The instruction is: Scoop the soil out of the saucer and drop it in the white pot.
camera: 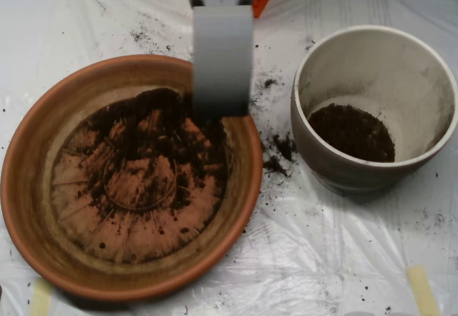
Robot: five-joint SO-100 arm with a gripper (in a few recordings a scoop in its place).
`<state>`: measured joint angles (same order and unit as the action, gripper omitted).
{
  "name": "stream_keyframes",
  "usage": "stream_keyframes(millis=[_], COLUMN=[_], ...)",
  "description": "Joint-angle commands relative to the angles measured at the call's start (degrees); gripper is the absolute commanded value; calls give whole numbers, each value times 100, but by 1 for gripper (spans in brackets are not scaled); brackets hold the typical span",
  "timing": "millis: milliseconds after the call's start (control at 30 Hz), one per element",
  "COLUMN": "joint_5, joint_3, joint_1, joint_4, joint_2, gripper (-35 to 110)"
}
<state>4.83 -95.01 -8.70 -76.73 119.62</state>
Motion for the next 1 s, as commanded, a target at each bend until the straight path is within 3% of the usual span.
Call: stream_keyframes(millis=[0,267,633,967], joint_5=[-62,193,914,861], joint_3=[-255,-2514,-5353,-6794], joint_1=[-791,-1310,343,694], joint_4=[149,1178,1160,1380], joint_2=[527,1881,6231,7216], gripper=[44,43,33,15])
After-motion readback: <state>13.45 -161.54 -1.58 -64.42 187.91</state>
